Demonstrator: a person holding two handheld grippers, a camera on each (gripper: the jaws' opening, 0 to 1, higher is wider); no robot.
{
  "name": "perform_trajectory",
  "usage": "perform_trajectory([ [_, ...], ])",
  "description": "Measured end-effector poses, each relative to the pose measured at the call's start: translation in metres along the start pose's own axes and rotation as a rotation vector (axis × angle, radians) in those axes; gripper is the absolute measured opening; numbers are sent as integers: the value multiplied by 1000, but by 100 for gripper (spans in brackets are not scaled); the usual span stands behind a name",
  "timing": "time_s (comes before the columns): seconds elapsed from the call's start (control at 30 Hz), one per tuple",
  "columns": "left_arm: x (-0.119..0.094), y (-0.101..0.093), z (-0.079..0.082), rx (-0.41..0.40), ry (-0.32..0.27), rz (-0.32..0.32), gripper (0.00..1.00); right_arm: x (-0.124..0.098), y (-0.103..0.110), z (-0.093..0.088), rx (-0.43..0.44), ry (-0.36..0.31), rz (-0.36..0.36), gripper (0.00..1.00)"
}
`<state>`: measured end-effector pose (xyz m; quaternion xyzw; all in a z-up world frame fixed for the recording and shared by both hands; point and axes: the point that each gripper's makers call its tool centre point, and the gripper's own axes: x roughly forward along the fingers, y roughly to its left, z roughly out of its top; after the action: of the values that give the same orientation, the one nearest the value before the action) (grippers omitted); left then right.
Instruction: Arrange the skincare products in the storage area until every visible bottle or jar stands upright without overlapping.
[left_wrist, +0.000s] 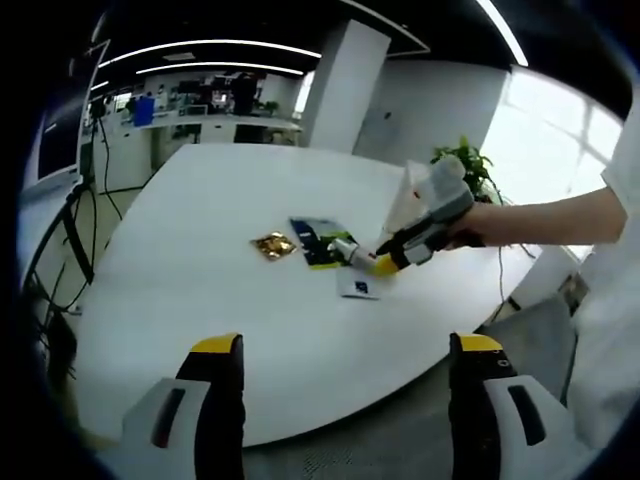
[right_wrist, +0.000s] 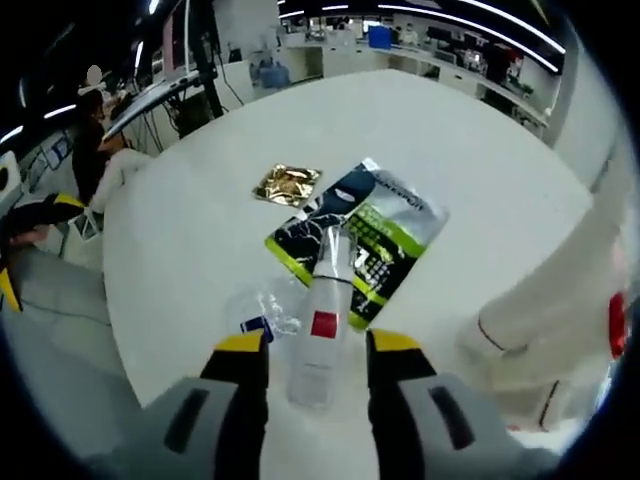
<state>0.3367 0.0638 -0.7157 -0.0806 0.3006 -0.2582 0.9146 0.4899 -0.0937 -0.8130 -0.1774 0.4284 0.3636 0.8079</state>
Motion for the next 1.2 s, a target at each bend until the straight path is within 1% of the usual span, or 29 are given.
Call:
perform_trajectory([
  [0.17, 0, 0, -1, -2, 5, -3, 81, 7, -3, 6, -14, 10, 0, 38],
  [0.37, 0, 1, -1, -8, 5, 2, 79, 14, -4, 10, -23, 32, 8, 34],
  [0.47, 0, 2, -1, -11, 1, 5, 79, 17, -3, 11, -2, 34, 16, 32],
  [0.53, 0, 2, 0, -12, 0, 7, 79, 21, -2, 11, -3, 36, 16, 29],
  [0.63, 0, 3, 0, -13, -1, 12, 79, 23, -2, 9, -10, 59, 4, 28],
  [0.7, -1, 4, 0, -14, -1, 15, 79, 23, -3, 9, 9, 67, -2, 27],
  [0.83, -1, 4, 0, -15, -1, 16, 79, 23, -6, 8, 0, 77, -17, 24],
  [1.03, -1, 6, 0, -19, -1, 24, 80, 22, -7, 8, 4, 79, -23, 23],
  [1.2, -1, 5, 0, -19, -1, 21, 80, 22, -11, 9, -26, 61, -54, 21],
])
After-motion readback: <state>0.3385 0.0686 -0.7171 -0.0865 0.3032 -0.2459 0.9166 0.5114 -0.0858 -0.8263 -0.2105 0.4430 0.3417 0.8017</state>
